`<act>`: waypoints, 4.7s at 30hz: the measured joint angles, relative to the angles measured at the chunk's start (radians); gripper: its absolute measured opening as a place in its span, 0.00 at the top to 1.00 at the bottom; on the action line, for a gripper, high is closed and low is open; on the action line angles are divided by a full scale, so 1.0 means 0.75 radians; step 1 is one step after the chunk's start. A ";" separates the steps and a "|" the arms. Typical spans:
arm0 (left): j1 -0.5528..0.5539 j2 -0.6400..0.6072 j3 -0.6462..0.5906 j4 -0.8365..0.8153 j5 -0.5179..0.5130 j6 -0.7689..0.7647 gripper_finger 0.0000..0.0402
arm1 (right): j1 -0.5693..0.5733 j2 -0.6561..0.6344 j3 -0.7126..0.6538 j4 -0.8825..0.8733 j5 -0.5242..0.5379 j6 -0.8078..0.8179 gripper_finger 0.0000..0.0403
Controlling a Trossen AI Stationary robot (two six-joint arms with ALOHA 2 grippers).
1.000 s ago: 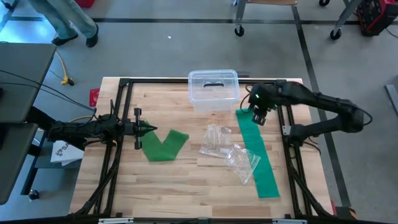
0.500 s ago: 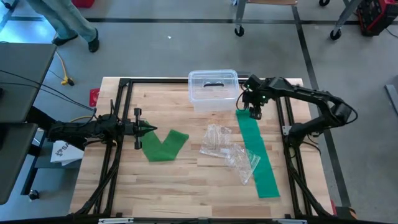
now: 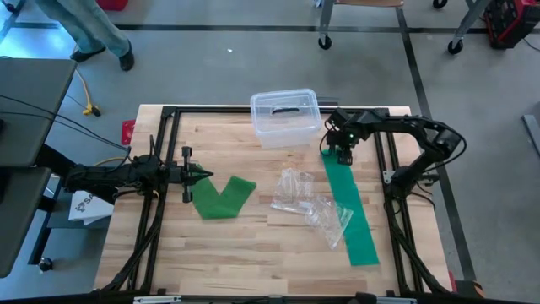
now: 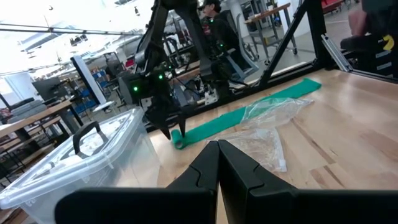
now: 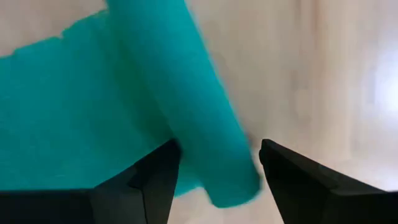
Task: Roll bandage
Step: Roll the blue bandage
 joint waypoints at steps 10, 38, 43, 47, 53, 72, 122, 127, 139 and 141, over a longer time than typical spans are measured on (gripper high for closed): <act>0.000 0.000 0.000 -0.001 -0.001 0.000 1.00 | 0.006 -0.052 -0.033 -0.009 -0.049 0.039 0.80; -0.001 0.003 -0.001 0.136 0.101 -0.721 1.00 | 0.987 -0.632 0.458 -0.524 0.529 0.796 0.93; -0.032 0.019 -0.001 0.544 0.188 -0.834 1.00 | 1.138 -0.632 0.605 -0.522 0.548 0.828 0.92; -0.152 0.151 0.002 0.975 0.368 -0.590 1.00 | 1.231 -0.631 0.630 -0.521 0.546 0.823 0.92; -0.393 0.680 0.076 1.256 0.247 -0.373 1.00 | 1.329 -0.627 0.630 -0.503 0.421 0.890 0.92; -0.471 1.988 1.264 0.751 -0.520 -0.184 1.00 | 1.512 -0.627 0.629 -0.489 0.372 1.126 0.92; -0.444 2.338 1.928 0.160 -0.502 0.135 0.75 | 1.585 -0.526 0.628 -0.392 0.341 1.215 0.92; -0.422 2.337 1.928 0.162 -0.497 0.091 0.75 | 1.585 -0.526 0.627 -0.367 0.343 1.218 0.92; -0.385 2.344 1.929 0.142 -0.412 -0.034 0.78 | 1.585 -0.524 0.627 -0.362 0.341 1.138 0.92; -0.378 2.347 1.928 0.140 -0.410 -0.068 0.81 | 1.585 -0.523 0.626 -0.363 0.340 1.117 0.92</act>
